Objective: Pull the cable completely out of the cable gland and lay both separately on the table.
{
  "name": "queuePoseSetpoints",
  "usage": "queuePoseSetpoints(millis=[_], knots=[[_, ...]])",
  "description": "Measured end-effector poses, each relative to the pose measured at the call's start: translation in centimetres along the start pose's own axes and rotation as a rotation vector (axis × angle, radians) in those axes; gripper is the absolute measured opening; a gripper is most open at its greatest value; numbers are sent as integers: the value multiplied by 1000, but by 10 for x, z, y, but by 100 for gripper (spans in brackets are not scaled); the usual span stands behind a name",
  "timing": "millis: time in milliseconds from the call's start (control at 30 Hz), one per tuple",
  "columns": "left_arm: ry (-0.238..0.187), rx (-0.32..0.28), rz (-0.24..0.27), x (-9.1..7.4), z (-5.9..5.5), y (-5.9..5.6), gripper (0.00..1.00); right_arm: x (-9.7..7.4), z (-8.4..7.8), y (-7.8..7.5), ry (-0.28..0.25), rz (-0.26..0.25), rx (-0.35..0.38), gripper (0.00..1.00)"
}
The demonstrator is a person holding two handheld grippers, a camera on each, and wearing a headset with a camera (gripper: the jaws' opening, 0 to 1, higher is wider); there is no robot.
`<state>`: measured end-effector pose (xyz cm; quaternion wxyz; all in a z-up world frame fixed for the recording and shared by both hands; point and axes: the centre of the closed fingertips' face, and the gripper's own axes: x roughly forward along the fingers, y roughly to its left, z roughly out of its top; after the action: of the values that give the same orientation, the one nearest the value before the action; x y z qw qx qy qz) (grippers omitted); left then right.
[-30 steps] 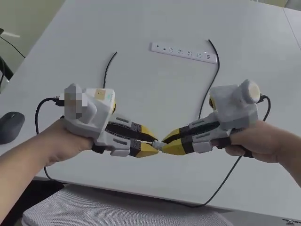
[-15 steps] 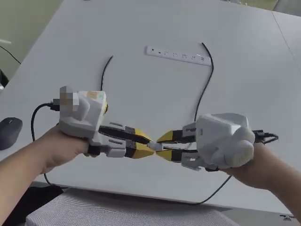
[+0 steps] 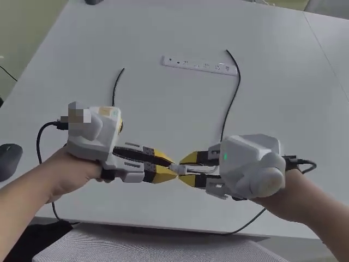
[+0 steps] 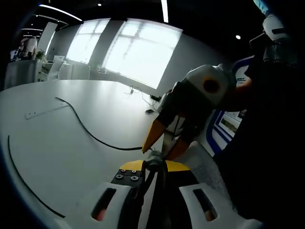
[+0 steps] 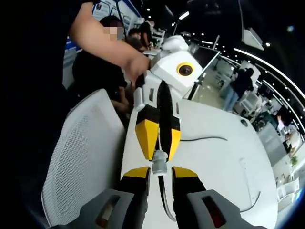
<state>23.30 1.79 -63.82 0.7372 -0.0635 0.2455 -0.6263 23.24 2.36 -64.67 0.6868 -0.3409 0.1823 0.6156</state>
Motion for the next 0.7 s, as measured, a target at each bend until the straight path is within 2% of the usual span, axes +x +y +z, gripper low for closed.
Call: queuePoseSetpoints(millis=[200, 300, 367, 467, 533, 633, 700], knots=[[1, 50, 9, 2, 2, 1, 15, -10, -3, -5, -23, -29, 112, 17], [1, 93, 17, 3, 4, 0, 15, -17, -6, -10, -41, -61, 200, 18], [-5, 128, 30, 2, 7, 1, 15, -21, -13, -15, -34, -95, 242, 16], [-19, 145, 41, 0, 12, 0, 15, -22, -28, -15, 4, -124, 346, 18], [-23, 149, 44, 0, 14, 0, 15, -22, -29, -15, -17, -129, 393, 19], [-13, 157, 54, -1, 14, 1, 15, -23, -32, -15, -12, -157, 391, 19], [-9, 155, 55, -2, 13, 1, 15, -23, -31, -14, -3, -176, 362, 18]])
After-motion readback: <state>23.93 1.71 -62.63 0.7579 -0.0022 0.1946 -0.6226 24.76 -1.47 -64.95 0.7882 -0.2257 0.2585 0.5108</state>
